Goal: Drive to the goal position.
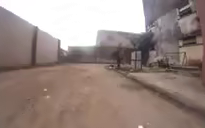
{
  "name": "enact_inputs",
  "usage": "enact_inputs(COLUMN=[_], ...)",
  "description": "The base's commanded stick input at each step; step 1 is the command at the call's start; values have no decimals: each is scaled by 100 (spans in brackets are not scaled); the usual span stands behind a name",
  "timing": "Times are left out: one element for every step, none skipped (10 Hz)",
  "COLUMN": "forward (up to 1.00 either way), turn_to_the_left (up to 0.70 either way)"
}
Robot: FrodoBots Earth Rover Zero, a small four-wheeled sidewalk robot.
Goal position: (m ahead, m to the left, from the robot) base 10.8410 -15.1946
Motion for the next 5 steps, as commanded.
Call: enact_inputs(forward=[100,100,100,100,100], turn_to_the_left=[0,0,0,0,0])
